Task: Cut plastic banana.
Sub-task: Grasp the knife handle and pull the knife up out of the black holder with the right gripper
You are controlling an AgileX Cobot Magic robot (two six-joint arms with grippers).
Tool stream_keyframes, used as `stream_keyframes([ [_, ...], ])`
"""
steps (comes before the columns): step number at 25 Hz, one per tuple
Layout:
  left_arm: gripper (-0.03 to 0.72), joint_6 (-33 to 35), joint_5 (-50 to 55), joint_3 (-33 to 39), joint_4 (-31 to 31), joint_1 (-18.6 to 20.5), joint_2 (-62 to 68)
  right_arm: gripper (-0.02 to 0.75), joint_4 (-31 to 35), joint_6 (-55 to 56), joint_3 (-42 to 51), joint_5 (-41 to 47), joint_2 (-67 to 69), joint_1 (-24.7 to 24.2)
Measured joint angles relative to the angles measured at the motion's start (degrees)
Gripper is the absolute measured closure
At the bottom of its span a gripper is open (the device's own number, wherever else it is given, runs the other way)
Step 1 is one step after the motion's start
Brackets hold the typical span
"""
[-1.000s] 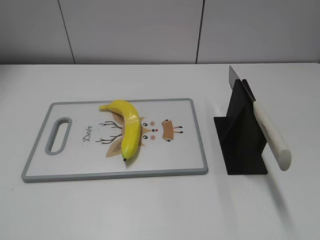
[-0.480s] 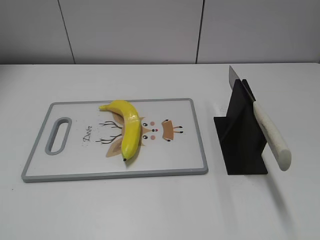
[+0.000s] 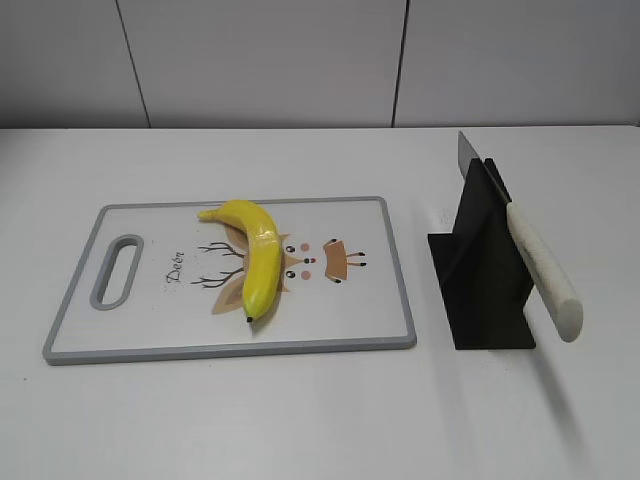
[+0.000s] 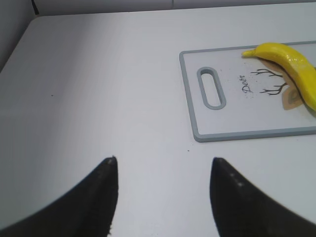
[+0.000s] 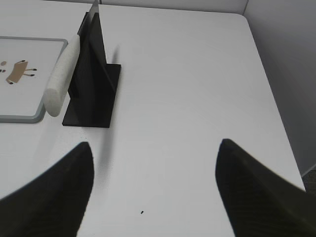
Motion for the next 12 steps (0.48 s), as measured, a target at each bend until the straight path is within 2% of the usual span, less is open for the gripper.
stream_keyframes([
  [8, 0.136, 0.00, 0.00, 0.00, 0.00, 0.00, 0.00, 0.149, -0.51, 0.00, -0.06, -0.06, 0.06, 0.00],
  [12, 0.136, 0.00, 0.00, 0.00, 0.00, 0.00, 0.00, 0.149, -0.82, 0.00, -1.58, -0.11, 5.04, 0.00],
])
